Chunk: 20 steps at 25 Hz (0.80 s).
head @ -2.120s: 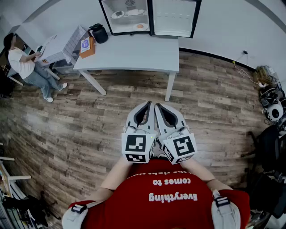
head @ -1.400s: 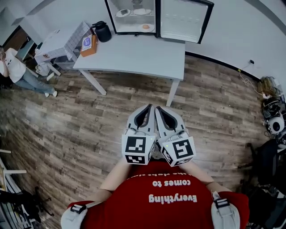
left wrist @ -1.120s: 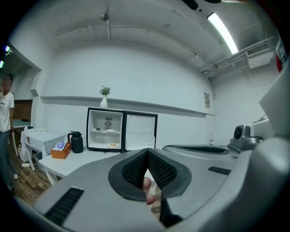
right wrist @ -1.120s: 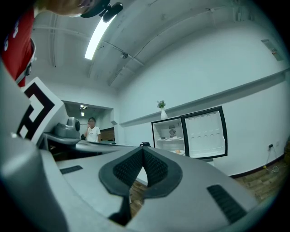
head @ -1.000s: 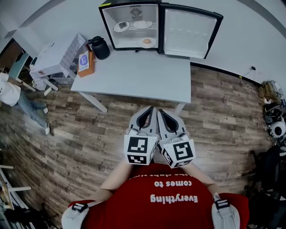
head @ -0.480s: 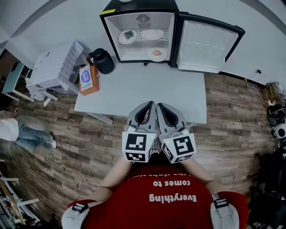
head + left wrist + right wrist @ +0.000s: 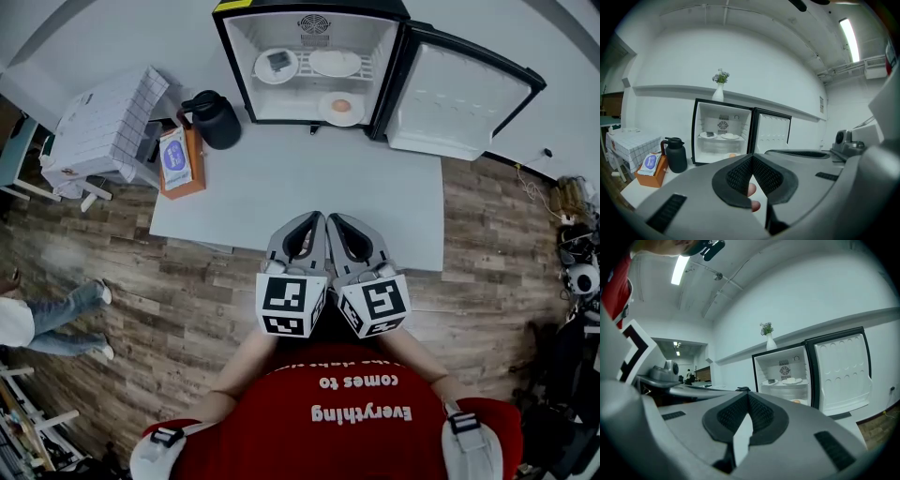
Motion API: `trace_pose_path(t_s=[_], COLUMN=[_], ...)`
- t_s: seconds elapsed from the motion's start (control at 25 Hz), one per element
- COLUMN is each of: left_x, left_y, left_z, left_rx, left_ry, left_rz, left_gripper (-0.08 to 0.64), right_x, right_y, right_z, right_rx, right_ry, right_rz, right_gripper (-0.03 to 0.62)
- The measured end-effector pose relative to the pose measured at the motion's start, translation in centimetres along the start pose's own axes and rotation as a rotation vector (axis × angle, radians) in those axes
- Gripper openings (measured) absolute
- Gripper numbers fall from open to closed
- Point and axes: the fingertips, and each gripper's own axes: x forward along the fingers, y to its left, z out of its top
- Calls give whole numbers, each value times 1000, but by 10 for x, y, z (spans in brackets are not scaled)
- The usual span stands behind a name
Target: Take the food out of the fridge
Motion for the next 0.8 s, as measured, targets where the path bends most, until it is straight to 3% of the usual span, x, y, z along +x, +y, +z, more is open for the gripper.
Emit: trace_pose_path(t_s=[0.56,0.8], left_x=[91,121], left_y=[89,113], left_z=[44,48], left_rx=[99,116], left_ry=[25,35], left_rz=[-47,-57], left_gripper=[6,6], right_x=[133,181], right_y=[-45,-113], right_z=[20,-20], right_rx=[54,233], right_ry=[-9,86], right_rz=[-24,-114], right_gripper=[15,17])
